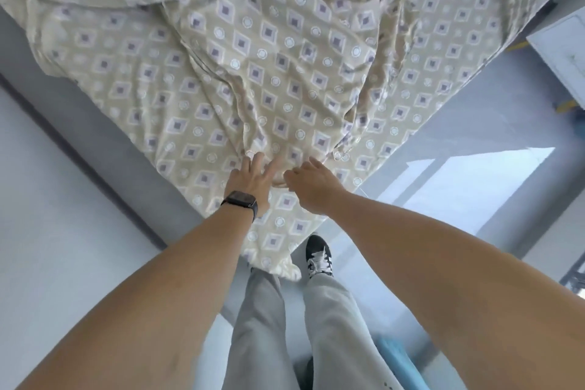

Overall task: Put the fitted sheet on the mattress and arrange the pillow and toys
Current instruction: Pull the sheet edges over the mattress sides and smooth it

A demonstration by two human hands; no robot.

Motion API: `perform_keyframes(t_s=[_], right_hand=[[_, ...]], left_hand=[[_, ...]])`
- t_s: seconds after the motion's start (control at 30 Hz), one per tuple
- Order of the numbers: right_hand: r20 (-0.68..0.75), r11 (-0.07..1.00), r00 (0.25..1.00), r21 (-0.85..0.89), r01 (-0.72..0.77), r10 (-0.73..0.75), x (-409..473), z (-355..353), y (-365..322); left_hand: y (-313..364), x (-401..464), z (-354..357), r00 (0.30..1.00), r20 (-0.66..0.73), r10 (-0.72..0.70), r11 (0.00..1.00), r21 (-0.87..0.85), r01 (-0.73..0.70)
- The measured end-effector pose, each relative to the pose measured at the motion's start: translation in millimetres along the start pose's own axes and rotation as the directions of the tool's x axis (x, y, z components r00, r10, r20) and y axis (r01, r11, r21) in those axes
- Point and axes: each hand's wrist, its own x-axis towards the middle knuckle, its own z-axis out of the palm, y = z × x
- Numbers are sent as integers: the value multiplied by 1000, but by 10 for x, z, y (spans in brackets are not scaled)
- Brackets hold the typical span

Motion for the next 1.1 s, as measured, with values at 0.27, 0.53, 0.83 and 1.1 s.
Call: perform_keyframes(t_s=[0.27,0.53,0.83,1.1], right_hand=[[-99,984,984,-114,135,-147,-286,-353,90],[-261,999,965,51,5,9,-961,-1063,214],[-275,967,936,67,248,-221,-2293,-1370,-214],[-116,903,910,-224,368,-399,-3186,-1189,-241]], left_hand=[[284,358,51,997,50,-62,997,40,60],[305,-946,-1046,980,-125,-158,597,-802,-6],[1090,-2939,-1509,891,-282,-357,692,-720,50],[1726,-3777,-1164,872,-151,-466,823,-437,363]])
